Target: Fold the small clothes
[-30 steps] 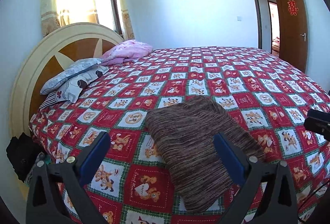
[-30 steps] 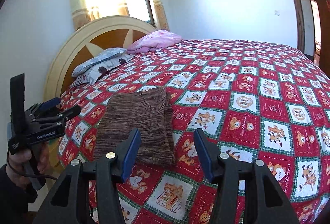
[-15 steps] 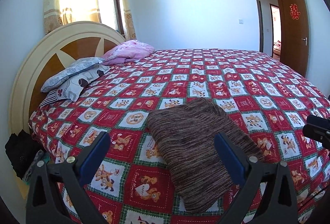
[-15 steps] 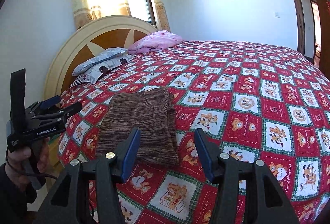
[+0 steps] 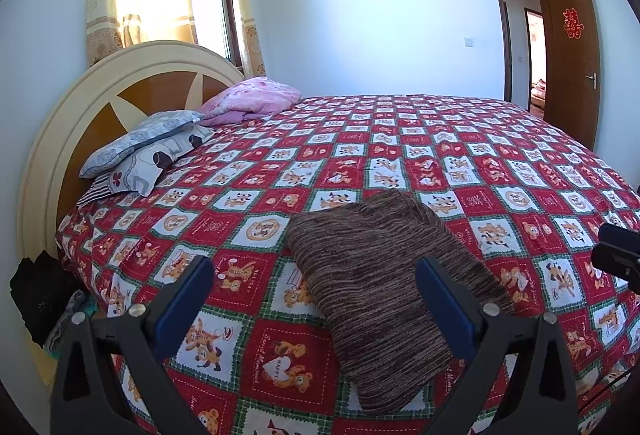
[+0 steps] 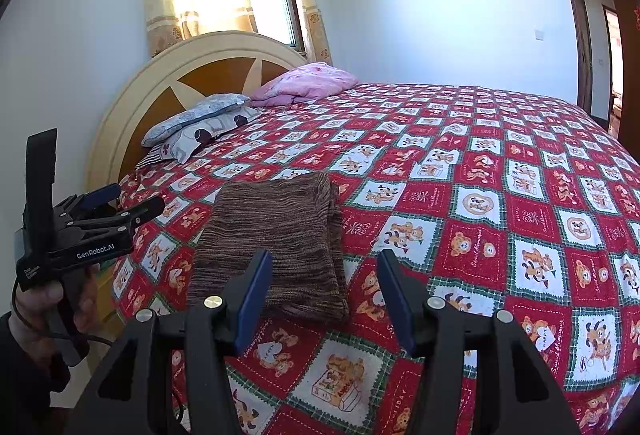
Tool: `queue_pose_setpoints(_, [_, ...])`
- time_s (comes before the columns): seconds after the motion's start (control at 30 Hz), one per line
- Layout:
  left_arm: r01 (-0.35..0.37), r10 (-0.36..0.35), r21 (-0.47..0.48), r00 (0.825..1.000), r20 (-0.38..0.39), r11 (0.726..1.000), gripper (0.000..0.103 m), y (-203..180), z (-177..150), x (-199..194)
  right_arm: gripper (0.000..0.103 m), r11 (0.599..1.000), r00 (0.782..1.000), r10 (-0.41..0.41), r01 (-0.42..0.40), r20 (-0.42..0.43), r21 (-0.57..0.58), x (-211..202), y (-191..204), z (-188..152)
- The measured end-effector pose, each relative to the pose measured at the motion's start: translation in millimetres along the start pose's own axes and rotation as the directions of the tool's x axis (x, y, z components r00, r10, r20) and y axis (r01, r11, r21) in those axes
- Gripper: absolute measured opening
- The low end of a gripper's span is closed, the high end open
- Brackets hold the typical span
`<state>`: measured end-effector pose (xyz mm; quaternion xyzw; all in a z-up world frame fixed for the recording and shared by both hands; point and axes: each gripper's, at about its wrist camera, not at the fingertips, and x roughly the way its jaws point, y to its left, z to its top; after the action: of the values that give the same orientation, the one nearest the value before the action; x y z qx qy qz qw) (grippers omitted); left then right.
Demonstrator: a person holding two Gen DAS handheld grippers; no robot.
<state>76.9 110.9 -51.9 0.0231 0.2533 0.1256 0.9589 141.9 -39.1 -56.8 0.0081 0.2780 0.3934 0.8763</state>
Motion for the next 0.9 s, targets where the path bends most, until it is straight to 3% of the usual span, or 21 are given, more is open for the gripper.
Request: queue_pose_setpoints(0.9, [0.006,-0.005,-0.031,0.999,0.034,0.999,0.103,0.8,5.7,-6.5,0.057,0.998,0.996,-0.003,0.009,0.093,-0.067,-20.2,15.9,2.5])
